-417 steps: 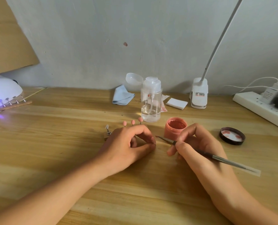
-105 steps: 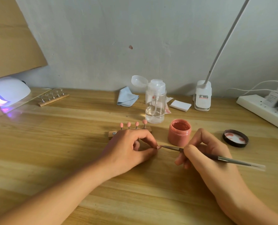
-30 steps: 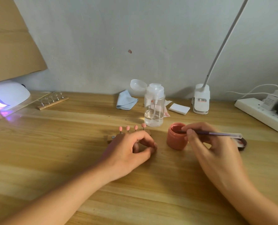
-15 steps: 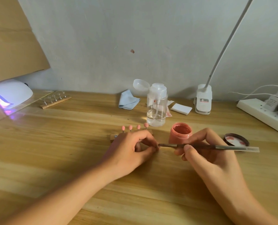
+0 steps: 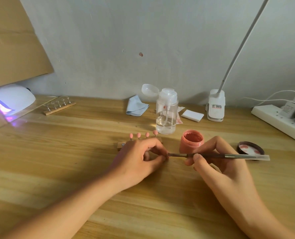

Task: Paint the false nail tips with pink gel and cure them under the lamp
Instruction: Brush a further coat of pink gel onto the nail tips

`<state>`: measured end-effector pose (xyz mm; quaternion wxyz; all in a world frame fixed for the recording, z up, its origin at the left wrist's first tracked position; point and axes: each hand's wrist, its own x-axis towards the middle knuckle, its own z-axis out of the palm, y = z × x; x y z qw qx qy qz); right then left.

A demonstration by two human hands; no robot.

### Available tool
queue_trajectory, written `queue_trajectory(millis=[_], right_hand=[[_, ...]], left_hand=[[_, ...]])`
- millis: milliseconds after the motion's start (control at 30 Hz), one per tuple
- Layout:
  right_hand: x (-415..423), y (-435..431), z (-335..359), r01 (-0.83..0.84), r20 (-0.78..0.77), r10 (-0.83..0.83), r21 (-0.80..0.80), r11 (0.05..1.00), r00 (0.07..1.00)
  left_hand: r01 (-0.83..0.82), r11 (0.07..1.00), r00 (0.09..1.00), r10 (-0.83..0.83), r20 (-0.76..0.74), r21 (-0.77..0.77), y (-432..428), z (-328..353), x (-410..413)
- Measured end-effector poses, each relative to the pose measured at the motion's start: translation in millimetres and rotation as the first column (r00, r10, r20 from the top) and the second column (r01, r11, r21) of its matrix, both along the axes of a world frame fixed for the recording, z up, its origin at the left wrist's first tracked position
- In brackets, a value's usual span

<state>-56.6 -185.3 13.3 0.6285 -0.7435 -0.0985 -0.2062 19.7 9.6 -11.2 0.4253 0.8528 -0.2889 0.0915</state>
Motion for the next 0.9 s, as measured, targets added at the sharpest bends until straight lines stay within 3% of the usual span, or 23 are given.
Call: queue_trajectory(millis=[133,200,267,367,567,800,900], right_hand=[[-4.7,1.0,4.0,0.077,0.152,-0.081,0.031,0.997,0.985],[-7.8,2.7,5.5,0.104,0.229,-0.112,0.048,0.993,0.967],[-9.1,3.0,6.8,0.131,0.259,-0.139,0.046,0.990,0.956],[-11.2,3.6,7.0,0.154,0.263,-0.144,-0.019,0.988,0.954],[-11.4,5.5,9.1,0.272,0.317,-0.204,-0.189,0.943,0.926],[-17.7,4.3,23.3,0.270,0.381,-0.133,-0.334,0.903,0.915],[-22.6,-5.2,22.5,0.378,0.470,-0.128,-0.486,0.788,0.873]], left_hand=[[0.005,0.999,0.999,-0.006,-0.032,-0.035,-2.3,2.2,-2.6],[-0.054,0.990,0.998,0.055,0.002,-0.130,-2.3,7.2,-5.5],[-0.160,0.939,0.983,0.181,0.040,-0.305,4.7,20.1,-3.5],[-0.322,0.823,0.944,0.318,-0.090,-0.469,31.5,36.9,9.9],[-0.345,0.915,0.906,0.268,-0.326,-0.208,72.5,21.7,23.7],[-0.235,0.972,0.916,0.219,-0.336,-0.007,78.7,22.3,28.2],[-0.221,0.975,0.924,0.206,-0.324,-0.010,80.3,23.2,27.5]])
